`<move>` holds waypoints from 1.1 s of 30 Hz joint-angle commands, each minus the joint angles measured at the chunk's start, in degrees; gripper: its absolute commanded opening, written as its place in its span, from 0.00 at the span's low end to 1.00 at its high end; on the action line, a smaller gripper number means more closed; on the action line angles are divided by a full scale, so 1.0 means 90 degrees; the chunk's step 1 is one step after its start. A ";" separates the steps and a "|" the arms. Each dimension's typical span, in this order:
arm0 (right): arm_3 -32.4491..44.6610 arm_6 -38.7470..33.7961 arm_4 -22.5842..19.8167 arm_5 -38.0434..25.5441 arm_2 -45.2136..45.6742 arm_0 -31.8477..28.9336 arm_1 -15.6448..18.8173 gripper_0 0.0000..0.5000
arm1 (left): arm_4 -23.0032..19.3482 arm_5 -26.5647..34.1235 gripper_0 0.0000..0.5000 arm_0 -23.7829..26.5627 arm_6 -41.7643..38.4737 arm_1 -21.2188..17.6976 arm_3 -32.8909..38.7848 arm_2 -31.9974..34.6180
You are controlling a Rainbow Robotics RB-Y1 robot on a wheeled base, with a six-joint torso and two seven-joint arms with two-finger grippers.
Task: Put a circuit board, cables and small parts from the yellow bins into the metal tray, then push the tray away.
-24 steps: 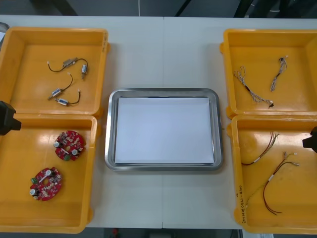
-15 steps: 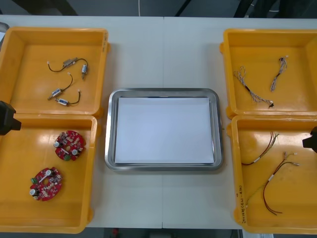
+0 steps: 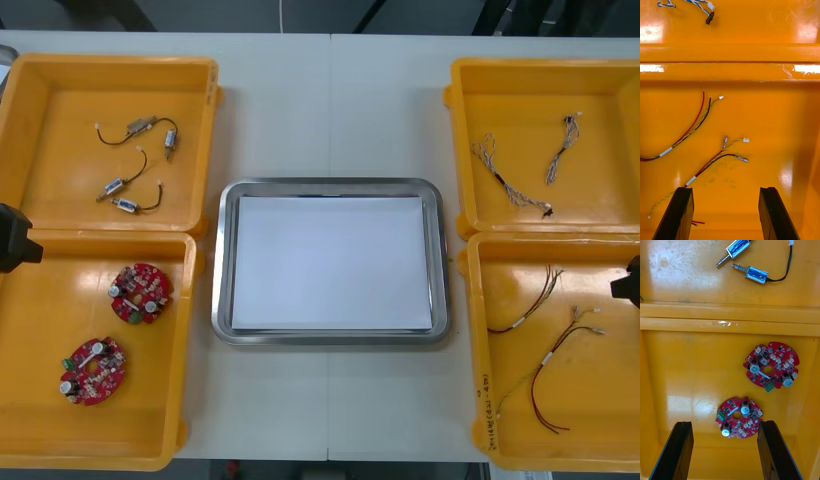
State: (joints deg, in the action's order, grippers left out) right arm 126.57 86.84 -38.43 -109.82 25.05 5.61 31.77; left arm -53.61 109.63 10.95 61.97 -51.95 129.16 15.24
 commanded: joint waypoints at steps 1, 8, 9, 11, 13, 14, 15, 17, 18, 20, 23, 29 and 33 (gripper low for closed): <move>0.0195 -0.0137 0.0012 -0.0020 0.0078 0.0099 -0.0044 1.00 | 0.0019 0.0041 1.00 -0.0114 0.0458 -0.0292 0.0160 0.0201; 0.0195 -0.0137 0.0012 -0.0020 0.0078 0.0099 -0.0044 1.00 | 0.0019 0.0041 1.00 -0.0114 0.0458 -0.0292 0.0160 0.0201; 0.0195 -0.0137 0.0012 -0.0020 0.0078 0.0099 -0.0044 1.00 | 0.0019 0.0041 1.00 -0.0114 0.0458 -0.0292 0.0160 0.0201; 0.0195 -0.0137 0.0012 -0.0020 0.0078 0.0099 -0.0044 1.00 | 0.0019 0.0041 1.00 -0.0114 0.0458 -0.0292 0.0160 0.0201; 0.0195 -0.0137 0.0012 -0.0020 0.0078 0.0099 -0.0044 1.00 | 0.0019 0.0041 1.00 -0.0114 0.0458 -0.0292 0.0160 0.0201; 0.0195 -0.0137 0.0012 -0.0020 0.0078 0.0099 -0.0044 1.00 | 0.0019 0.0041 1.00 -0.0114 0.0458 -0.0292 0.0160 0.0201; 0.0195 -0.0137 0.0012 -0.0020 0.0078 0.0099 -0.0044 1.00 | 0.0019 0.0041 1.00 -0.0114 0.0458 -0.0292 0.0160 0.0201; 0.0195 -0.0137 0.0012 -0.0020 0.0078 0.0099 -0.0044 1.00 | 0.0019 0.0041 1.00 -0.0114 0.0458 -0.0292 0.0160 0.0201; 0.0195 -0.0137 0.0012 -0.0020 0.0078 0.0099 -0.0044 1.00 | 0.0019 0.0041 1.00 -0.0114 0.0458 -0.0292 0.0160 0.0201; 0.0195 -0.0137 0.0012 -0.0020 0.0078 0.0099 -0.0044 1.00 | 0.0019 0.0041 1.00 -0.0114 0.0458 -0.0292 0.0160 0.0201; 0.0195 -0.0137 0.0012 -0.0020 0.0078 0.0099 -0.0044 1.00 | 0.0019 0.0041 1.00 -0.0114 0.0458 -0.0292 0.0160 0.0201; 0.0195 -0.0137 0.0012 -0.0020 0.0078 0.0099 -0.0044 1.00 | 0.0019 0.0041 1.00 -0.0114 0.0458 -0.0292 0.0160 0.0201; 0.0195 -0.0137 0.0012 -0.0020 0.0078 0.0099 -0.0044 1.00 | 0.0019 0.0041 1.00 -0.0114 0.0458 -0.0292 0.0160 0.0201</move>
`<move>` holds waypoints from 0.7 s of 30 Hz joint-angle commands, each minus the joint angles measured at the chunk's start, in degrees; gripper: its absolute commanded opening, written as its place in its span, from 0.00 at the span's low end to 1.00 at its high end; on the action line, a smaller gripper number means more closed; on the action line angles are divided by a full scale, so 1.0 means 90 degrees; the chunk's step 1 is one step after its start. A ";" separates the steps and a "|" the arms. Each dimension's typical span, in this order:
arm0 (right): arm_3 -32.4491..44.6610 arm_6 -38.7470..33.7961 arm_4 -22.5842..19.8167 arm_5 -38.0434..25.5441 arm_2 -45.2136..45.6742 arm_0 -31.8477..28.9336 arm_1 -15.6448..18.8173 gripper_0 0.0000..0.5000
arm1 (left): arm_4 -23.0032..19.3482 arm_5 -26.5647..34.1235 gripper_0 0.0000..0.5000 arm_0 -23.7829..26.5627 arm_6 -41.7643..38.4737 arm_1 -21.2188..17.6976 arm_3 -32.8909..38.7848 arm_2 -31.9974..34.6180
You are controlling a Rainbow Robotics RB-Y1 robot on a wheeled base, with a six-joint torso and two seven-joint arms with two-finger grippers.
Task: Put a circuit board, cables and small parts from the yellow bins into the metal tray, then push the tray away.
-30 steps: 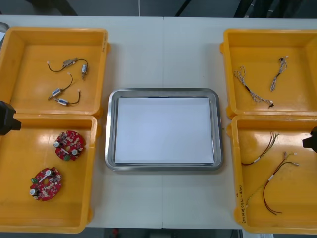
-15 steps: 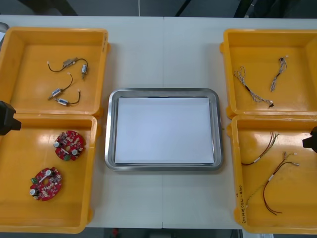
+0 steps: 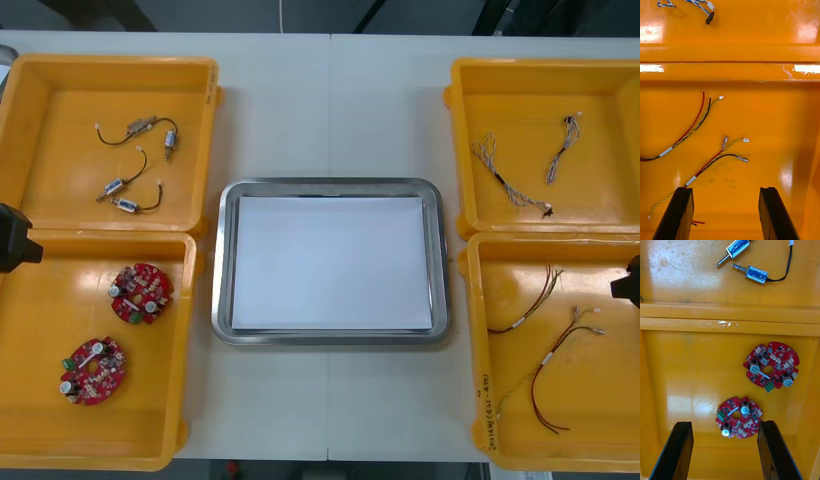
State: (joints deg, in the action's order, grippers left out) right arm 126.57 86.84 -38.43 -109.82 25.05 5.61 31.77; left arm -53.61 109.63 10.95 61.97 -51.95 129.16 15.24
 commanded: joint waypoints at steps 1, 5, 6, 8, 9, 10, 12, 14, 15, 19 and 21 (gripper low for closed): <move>0.0195 -0.0137 0.0012 -0.0020 0.0078 0.0099 -0.0044 1.00 | 0.0019 0.0041 1.00 -0.0114 0.0458 -0.0292 0.0160 0.0201; 0.0195 -0.0137 0.0012 -0.0020 0.0078 0.0099 -0.0044 1.00 | 0.0019 0.0041 1.00 -0.0114 0.0458 -0.0292 0.0160 0.0201; 0.0195 -0.0137 0.0012 -0.0020 0.0078 0.0099 -0.0044 1.00 | 0.0019 0.0041 1.00 -0.0114 0.0458 -0.0292 0.0160 0.0201; 0.0195 -0.0137 0.0012 -0.0020 0.0078 0.0099 -0.0044 1.00 | 0.0019 0.0041 1.00 -0.0114 0.0458 -0.0292 0.0160 0.0201; 0.0195 -0.0137 0.0012 -0.0020 0.0078 0.0099 -0.0044 1.00 | 0.0019 0.0041 1.00 -0.0114 0.0458 -0.0292 0.0160 0.0201; 0.0195 -0.0137 0.0012 -0.0020 0.0078 0.0099 -0.0044 1.00 | 0.0019 0.0041 1.00 -0.0114 0.0458 -0.0292 0.0160 0.0201; 0.0195 -0.0137 0.0012 -0.0020 0.0078 0.0099 -0.0044 1.00 | 0.0019 0.0041 1.00 -0.0114 0.0458 -0.0292 0.0160 0.0201; 0.0195 -0.0137 0.0012 -0.0020 0.0078 0.0099 -0.0044 1.00 | 0.0019 0.0041 1.00 -0.0114 0.0458 -0.0292 0.0160 0.0201; 0.0195 -0.0137 0.0012 -0.0020 0.0078 0.0099 -0.0044 1.00 | 0.0019 0.0041 1.00 -0.0114 0.0458 -0.0292 0.0160 0.0201; 0.0195 -0.0137 0.0012 -0.0020 0.0078 0.0099 -0.0044 1.00 | 0.0019 0.0041 1.00 -0.0114 0.0458 -0.0292 0.0160 0.0201; 0.0195 -0.0137 0.0012 -0.0020 0.0078 0.0099 -0.0044 1.00 | 0.0019 0.0041 1.00 -0.0114 0.0458 -0.0292 0.0160 0.0201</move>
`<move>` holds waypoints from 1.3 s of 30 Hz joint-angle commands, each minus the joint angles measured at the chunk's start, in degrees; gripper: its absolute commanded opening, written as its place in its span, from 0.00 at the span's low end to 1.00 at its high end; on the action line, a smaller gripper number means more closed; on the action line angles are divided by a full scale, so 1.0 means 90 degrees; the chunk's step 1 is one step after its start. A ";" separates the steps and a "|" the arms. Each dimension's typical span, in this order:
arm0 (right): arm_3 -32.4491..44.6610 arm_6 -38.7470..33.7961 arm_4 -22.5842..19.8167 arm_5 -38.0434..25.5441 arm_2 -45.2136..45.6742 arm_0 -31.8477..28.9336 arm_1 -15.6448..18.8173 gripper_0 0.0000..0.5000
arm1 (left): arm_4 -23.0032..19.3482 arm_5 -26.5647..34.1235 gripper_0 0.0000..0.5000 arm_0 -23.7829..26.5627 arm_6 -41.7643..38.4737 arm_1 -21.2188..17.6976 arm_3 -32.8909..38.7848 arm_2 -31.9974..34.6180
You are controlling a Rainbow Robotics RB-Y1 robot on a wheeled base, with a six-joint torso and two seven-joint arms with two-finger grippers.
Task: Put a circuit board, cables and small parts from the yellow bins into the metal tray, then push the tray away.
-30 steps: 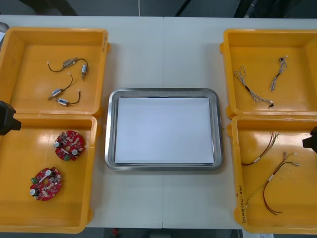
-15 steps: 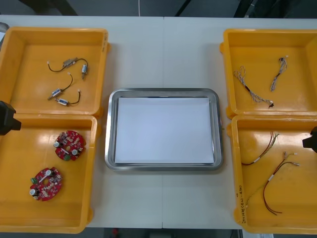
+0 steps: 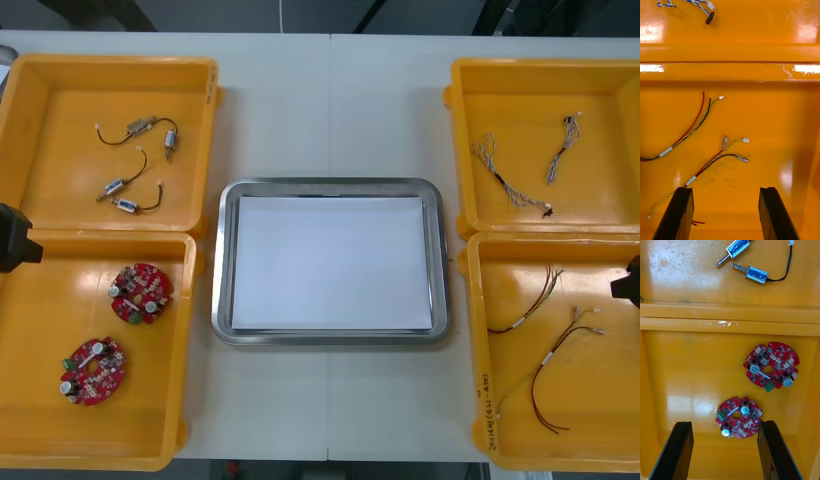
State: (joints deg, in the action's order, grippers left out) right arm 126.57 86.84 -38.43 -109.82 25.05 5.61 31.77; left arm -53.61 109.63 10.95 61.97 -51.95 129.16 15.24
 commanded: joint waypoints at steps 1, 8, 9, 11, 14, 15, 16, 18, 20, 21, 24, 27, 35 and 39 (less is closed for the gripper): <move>0.0195 -0.0137 0.0012 -0.0020 0.0078 0.0099 -0.0044 1.00 | 0.0019 0.0041 1.00 -0.0114 0.0458 -0.0292 0.0160 0.0201; 0.0195 -0.0137 0.0012 -0.0020 0.0078 0.0099 -0.0044 1.00 | 0.0019 0.0041 1.00 -0.0114 0.0458 -0.0292 0.0160 0.0201; 0.0195 -0.0137 0.0012 -0.0020 0.0078 0.0099 -0.0044 1.00 | 0.0019 0.0041 1.00 -0.0114 0.0458 -0.0292 0.0160 0.0201; 0.0195 -0.0137 0.0012 -0.0020 0.0078 0.0099 -0.0044 1.00 | 0.0019 0.0041 1.00 -0.0114 0.0458 -0.0292 0.0160 0.0201; 0.0195 -0.0137 0.0012 -0.0020 0.0078 0.0099 -0.0044 1.00 | 0.0019 0.0041 1.00 -0.0114 0.0458 -0.0292 0.0160 0.0201; 0.0195 -0.0137 0.0012 -0.0020 0.0078 0.0099 -0.0044 1.00 | 0.0019 0.0041 1.00 -0.0114 0.0458 -0.0292 0.0160 0.0201; 0.0283 -0.0146 0.0003 -0.0020 0.0137 0.0207 0.0005 1.00 | 0.0019 0.0041 1.00 -0.0114 0.0458 -0.0292 0.0160 0.0201; 0.0302 -0.0127 -0.0036 -0.0020 0.0176 0.0246 0.0024 1.00 | 0.0019 0.0041 1.00 -0.0309 0.0458 -0.0146 0.0072 0.0025; 0.0468 -0.0176 -0.0056 -0.0020 0.0156 0.0226 0.0171 1.00 | 0.0077 0.0041 1.00 -0.0358 0.0458 -0.0126 0.0082 0.0006; 0.0507 -0.0176 -0.0075 -0.0020 0.0137 0.0207 0.0200 1.00 | 0.0107 0.0041 1.00 -0.0387 0.0458 -0.0126 0.0082 -0.0004; 0.0576 -0.0205 -0.0085 -0.0020 0.0108 0.0060 0.0190 1.00 | 0.0185 0.0041 1.00 -0.0465 0.0468 -0.0136 0.0072 -0.0004; 0.0576 -0.0244 -0.0095 -0.0020 0.0088 -0.0028 0.0180 1.00 | 0.0146 0.0041 1.00 -0.0504 0.0527 -0.0146 0.0072 -0.0004; 0.0576 -0.0420 -0.0105 -0.0020 0.0098 -0.0077 0.0005 1.00 | -0.0294 -0.0521 1.00 -0.1071 0.1230 -0.0605 0.0082 -0.0004; 0.0576 -0.0498 -0.0124 -0.0020 0.0098 -0.0086 -0.0044 1.00 | -0.0372 -0.0990 1.00 -0.1422 0.1669 -0.0810 0.0111 -0.0004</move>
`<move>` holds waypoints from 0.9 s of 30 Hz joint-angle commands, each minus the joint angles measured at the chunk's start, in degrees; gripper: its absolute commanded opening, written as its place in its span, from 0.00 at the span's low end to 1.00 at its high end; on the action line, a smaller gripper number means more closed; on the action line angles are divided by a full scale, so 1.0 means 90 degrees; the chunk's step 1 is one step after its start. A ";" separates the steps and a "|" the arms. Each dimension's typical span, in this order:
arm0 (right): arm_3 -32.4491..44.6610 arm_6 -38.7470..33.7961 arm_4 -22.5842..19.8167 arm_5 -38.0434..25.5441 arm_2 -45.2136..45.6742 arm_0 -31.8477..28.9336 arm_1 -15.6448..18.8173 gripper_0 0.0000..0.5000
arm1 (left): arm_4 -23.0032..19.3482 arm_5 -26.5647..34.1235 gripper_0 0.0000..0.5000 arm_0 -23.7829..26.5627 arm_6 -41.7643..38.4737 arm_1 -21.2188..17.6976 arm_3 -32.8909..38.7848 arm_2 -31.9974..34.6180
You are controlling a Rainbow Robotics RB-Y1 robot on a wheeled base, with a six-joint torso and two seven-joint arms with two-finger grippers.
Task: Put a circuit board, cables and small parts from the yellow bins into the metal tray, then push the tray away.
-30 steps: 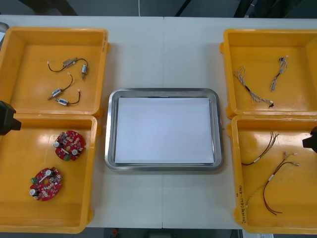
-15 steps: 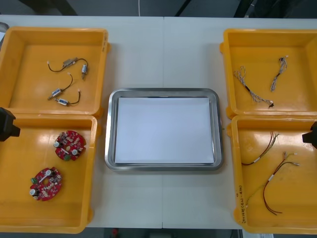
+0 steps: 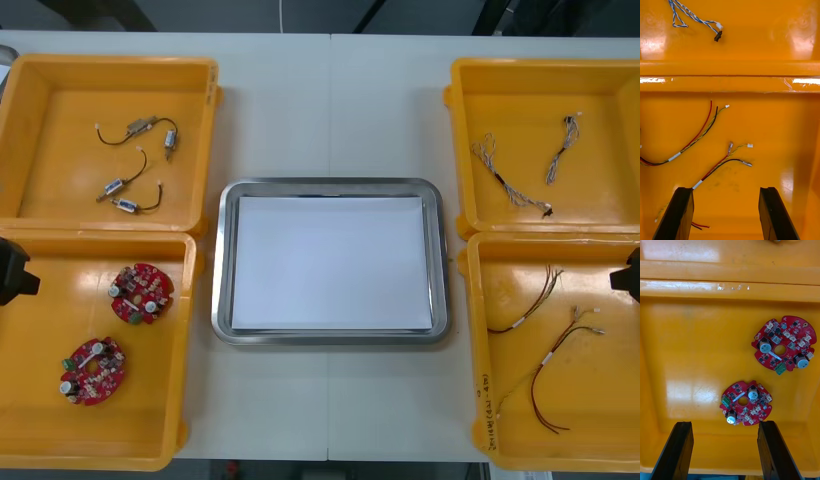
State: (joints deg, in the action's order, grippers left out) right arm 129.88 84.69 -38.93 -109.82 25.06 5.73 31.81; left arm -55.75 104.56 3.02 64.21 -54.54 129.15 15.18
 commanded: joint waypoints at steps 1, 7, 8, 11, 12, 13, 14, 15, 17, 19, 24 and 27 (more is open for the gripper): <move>0.0207 -0.0289 -0.0068 -0.0020 0.0097 -0.0109 -0.0088 1.00 | -0.0153 -0.0563 1.00 -0.0658 0.1537 -0.0591 0.0123 0.0003; 0.0354 -0.0475 0.0000 -0.0020 0.0145 -0.0226 -0.0390 1.00 | -0.0211 -0.1442 1.00 -0.1332 0.2074 -0.0962 0.0260 0.0003; 0.0402 -0.0524 0.0019 -0.0020 0.0136 -0.0265 -0.0439 1.00 | -0.0241 -0.1686 1.00 -0.1488 0.2191 -0.1030 0.0260 0.0003; 0.0559 -0.0826 0.0059 -0.0020 0.0057 -0.0382 -0.0517 1.00 | -0.0309 -0.2263 1.00 -0.1888 0.2455 -0.1206 0.0260 0.0003; 0.0607 -0.0914 0.0059 -0.0020 0.0028 -0.0412 -0.0527 1.00 | -0.0329 -0.2370 1.00 -0.1947 0.2514 -0.1235 0.0260 0.0003; 0.0715 -0.1070 0.0059 -0.0020 -0.0011 -0.0490 -0.0547 1.00 | -0.0348 -0.2585 1.00 -0.2113 0.2631 -0.1284 0.0260 0.0003; 0.0783 -0.1149 0.0059 -0.0020 -0.0030 -0.0519 -0.0556 1.00 | -0.0358 -0.2702 1.00 -0.2201 0.2689 -0.1323 0.0260 0.0003; 0.0930 -0.1315 0.0068 -0.0020 -0.0079 -0.0607 -0.0576 1.00 | -0.0377 -0.2936 1.00 -0.2367 0.2816 -0.1372 0.0269 0.0003; 0.1164 -0.1578 0.0078 -0.0020 -0.0118 -0.0773 -0.0615 1.00 | -0.0426 -0.3327 1.00 -0.2660 0.3041 -0.1450 0.0289 0.0003; 0.1281 -0.1715 0.0078 -0.0020 -0.0138 -0.0890 -0.0654 1.00 | -0.0475 -0.3581 1.00 -0.2855 0.3187 -0.1528 0.0299 0.0003; 0.1555 -0.1813 0.0215 -0.0020 -0.0167 -0.1261 -0.0771 1.00 | -0.0602 -0.4089 1.00 -0.3294 0.3617 -0.1694 0.0308 -0.0007; 0.1574 -0.1901 0.0332 -0.0020 -0.0196 -0.1418 -0.0859 1.00 | -0.0680 -0.4274 1.00 -0.3470 0.3861 -0.1743 0.0328 0.0003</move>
State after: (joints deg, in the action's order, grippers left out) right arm 141.94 70.82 -37.17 -109.82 24.61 -4.25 25.65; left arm -60.76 68.00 -25.23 90.10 -67.58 130.44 15.18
